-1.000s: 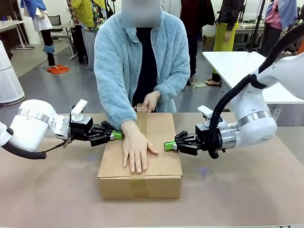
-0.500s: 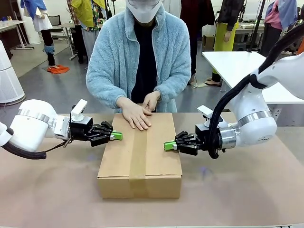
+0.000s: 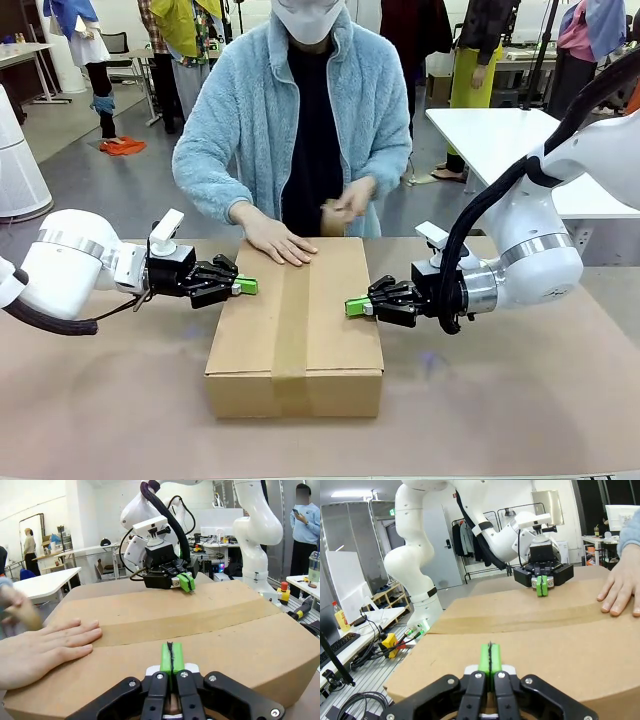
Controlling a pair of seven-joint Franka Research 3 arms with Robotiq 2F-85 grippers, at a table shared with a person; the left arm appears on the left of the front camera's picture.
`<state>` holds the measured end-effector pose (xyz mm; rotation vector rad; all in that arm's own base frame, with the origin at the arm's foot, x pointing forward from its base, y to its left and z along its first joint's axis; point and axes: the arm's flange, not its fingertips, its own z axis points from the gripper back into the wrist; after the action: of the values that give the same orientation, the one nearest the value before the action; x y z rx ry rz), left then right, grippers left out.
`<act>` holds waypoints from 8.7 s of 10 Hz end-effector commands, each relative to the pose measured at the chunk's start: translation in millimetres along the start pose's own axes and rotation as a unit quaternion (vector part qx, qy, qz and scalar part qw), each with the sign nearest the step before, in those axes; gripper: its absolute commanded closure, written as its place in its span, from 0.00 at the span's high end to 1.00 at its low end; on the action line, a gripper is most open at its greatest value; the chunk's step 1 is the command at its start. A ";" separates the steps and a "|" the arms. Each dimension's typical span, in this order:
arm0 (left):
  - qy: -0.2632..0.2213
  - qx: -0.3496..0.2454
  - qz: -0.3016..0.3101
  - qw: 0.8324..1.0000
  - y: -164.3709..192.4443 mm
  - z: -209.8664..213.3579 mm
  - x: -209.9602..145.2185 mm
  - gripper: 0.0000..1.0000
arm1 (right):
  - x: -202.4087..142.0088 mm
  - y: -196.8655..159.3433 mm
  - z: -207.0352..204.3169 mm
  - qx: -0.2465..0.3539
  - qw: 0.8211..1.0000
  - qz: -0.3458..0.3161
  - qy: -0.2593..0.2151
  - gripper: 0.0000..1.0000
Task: Wrap the clocks to prevent damage.
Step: After the human seals the box with tape, release both hands from the side flaps of the Package Box.
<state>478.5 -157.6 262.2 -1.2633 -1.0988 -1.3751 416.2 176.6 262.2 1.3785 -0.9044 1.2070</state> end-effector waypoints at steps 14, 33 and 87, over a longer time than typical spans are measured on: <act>0.060 -0.031 0.016 0.998 -14.9 23.3 49.5 0.00 | 50.7 28.1 15.7 -0.017 0.997 0.019 0.069 0.01; 0.311 -0.006 0.032 0.950 -83.1 117.8 246.0 0.00 | 231.8 147.4 95.0 -0.200 0.955 0.023 0.219 0.01; 0.047 0.123 0.107 0.985 -71.6 196.5 201.6 1.00 | 200.0 103.4 179.6 -0.220 0.975 -0.006 -0.014 1.00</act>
<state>434.8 34.8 474.3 -1.0985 -0.9910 -1.0925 392.7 1.0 489.5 1.0360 -1.1010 0.9080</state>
